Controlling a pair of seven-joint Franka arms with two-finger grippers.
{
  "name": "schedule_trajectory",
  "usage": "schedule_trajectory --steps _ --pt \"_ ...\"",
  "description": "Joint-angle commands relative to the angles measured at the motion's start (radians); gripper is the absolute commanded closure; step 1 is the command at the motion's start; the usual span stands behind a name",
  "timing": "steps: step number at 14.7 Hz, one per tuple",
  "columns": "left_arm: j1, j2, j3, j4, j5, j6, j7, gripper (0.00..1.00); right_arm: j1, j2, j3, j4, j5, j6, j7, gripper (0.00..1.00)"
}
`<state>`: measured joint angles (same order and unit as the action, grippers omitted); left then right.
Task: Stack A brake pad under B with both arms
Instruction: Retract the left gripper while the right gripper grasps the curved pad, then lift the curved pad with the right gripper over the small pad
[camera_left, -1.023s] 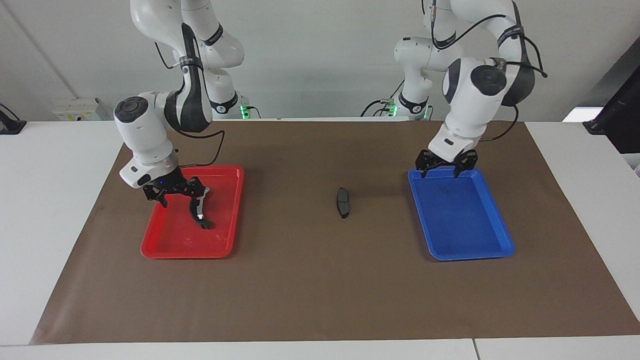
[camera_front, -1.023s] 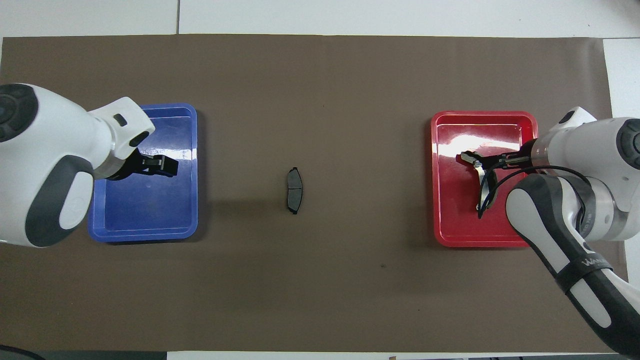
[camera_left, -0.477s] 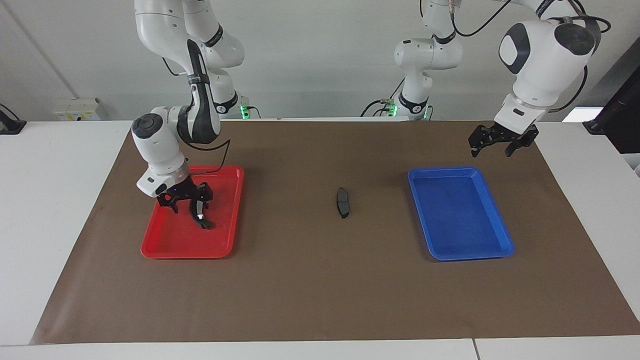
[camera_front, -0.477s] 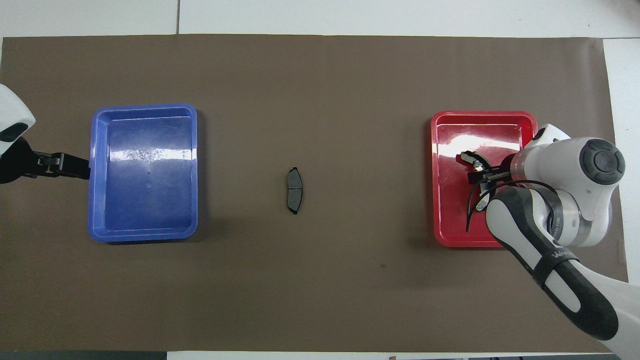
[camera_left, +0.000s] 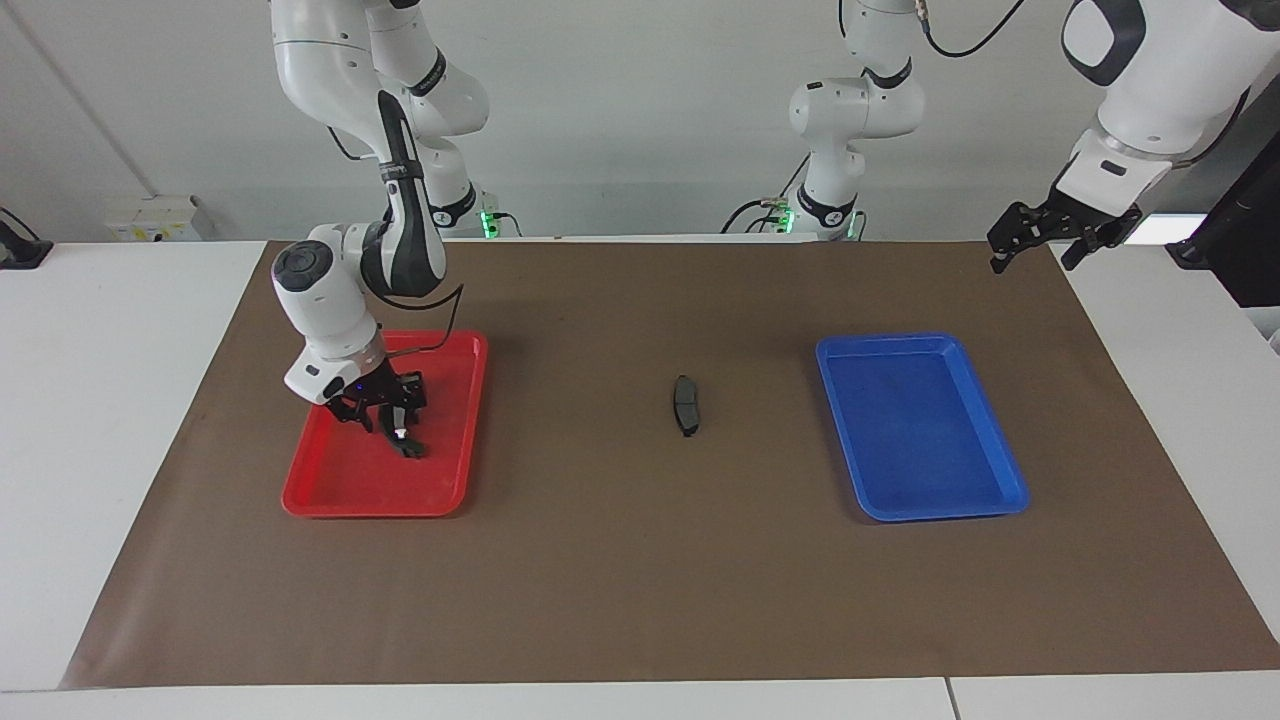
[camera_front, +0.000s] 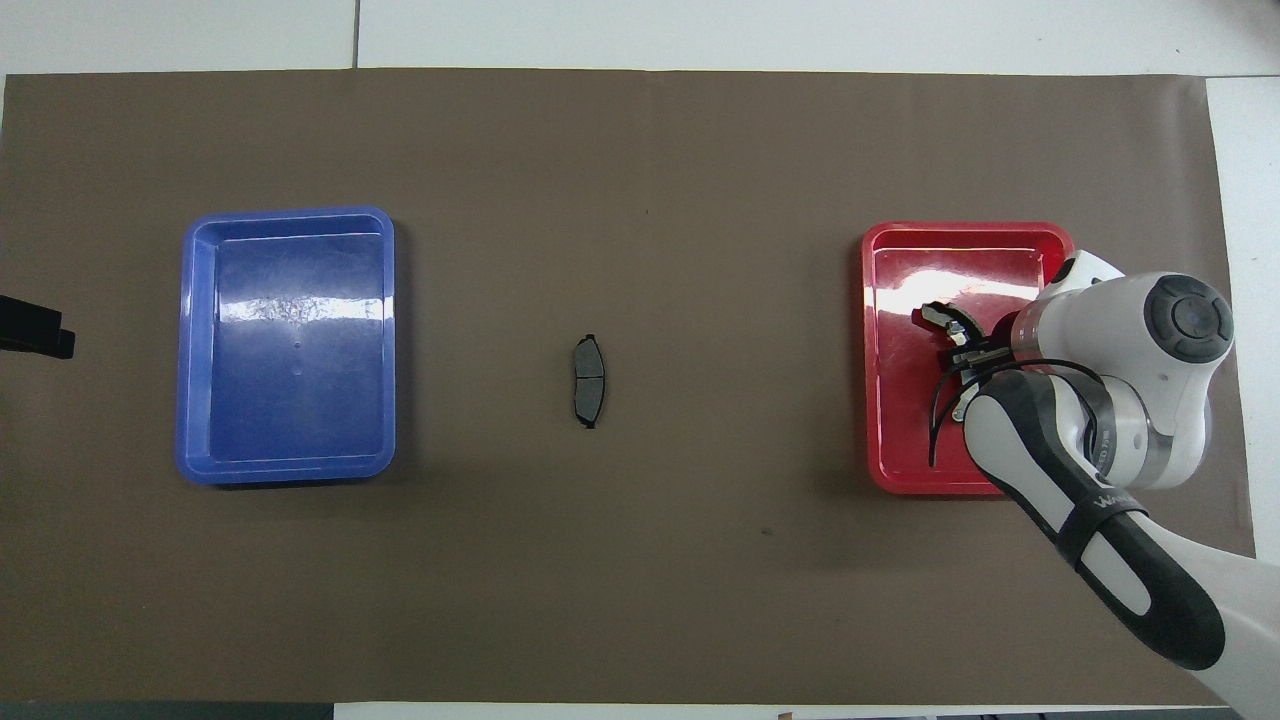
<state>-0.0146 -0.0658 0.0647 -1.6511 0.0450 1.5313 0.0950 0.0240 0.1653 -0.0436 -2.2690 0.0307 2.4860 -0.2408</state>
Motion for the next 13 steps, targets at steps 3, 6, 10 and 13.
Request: schedule_trajectory --steps 3,6,10,13 --pt "0.032 0.000 -0.011 -0.018 0.013 -0.027 0.049 0.01 0.004 -0.003 0.005 0.093 0.034 -0.128 -0.025 1.00" --pt "0.032 -0.002 -0.011 -0.035 0.013 0.001 0.045 0.01 0.054 -0.004 0.013 0.221 0.034 -0.289 0.081 1.00" --pt "0.025 -0.005 -0.011 -0.045 0.013 0.055 0.040 0.01 0.201 0.023 0.013 0.331 0.031 -0.334 0.337 1.00" --pt "0.022 -0.003 -0.011 -0.044 0.013 0.058 0.040 0.01 0.335 0.089 0.013 0.402 0.031 -0.334 0.582 1.00"
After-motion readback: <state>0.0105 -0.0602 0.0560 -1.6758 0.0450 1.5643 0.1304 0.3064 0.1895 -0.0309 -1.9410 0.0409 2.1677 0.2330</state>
